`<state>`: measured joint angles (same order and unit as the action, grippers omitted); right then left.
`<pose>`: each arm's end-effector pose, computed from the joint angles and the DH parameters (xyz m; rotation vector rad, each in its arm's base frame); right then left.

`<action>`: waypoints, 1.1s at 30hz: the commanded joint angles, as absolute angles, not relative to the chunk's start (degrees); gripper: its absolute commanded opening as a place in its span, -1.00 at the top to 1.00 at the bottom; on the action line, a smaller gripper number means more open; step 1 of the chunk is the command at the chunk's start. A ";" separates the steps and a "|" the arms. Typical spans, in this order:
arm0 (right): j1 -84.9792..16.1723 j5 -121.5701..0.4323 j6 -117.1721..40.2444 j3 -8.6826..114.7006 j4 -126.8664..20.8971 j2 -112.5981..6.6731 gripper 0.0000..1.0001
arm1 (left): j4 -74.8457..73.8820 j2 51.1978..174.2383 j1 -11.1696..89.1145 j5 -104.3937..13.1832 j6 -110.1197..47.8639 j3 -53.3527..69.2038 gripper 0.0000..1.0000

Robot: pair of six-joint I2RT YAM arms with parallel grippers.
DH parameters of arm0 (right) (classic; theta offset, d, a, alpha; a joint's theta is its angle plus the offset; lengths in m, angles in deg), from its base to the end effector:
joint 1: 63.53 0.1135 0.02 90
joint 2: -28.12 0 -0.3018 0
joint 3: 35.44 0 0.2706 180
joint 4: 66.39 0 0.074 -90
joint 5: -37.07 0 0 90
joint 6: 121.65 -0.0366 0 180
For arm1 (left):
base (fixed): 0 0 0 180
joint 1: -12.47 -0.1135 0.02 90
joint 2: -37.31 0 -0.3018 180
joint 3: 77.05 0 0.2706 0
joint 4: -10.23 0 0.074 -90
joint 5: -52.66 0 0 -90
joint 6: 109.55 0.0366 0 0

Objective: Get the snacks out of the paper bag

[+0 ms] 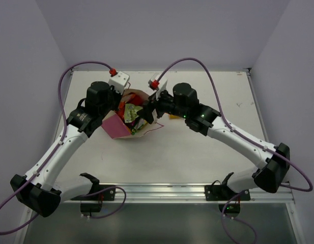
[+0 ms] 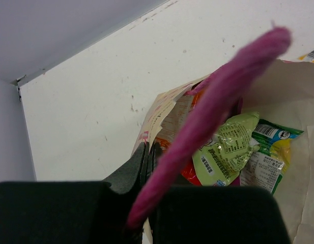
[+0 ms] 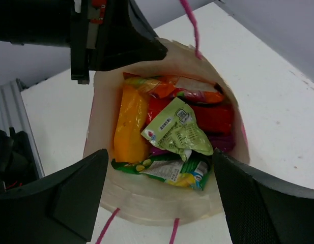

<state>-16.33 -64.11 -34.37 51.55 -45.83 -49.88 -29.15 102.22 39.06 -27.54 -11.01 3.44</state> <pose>0.2205 0.2486 0.4289 -0.8297 1.6422 0.7943 0.2294 -0.1078 0.4151 0.4913 1.9180 -0.0348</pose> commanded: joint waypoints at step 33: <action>-12.20 -56.70 -28.31 57.01 -55.43 -71.74 0.19 | -26.23 99.10 39.02 -28.30 -12.17 4.75 1.00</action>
<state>-12.13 -56.26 -28.64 56.55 -54.07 -75.82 -30.09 101.69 39.00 -28.57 -11.45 3.44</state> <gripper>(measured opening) 0.430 0.023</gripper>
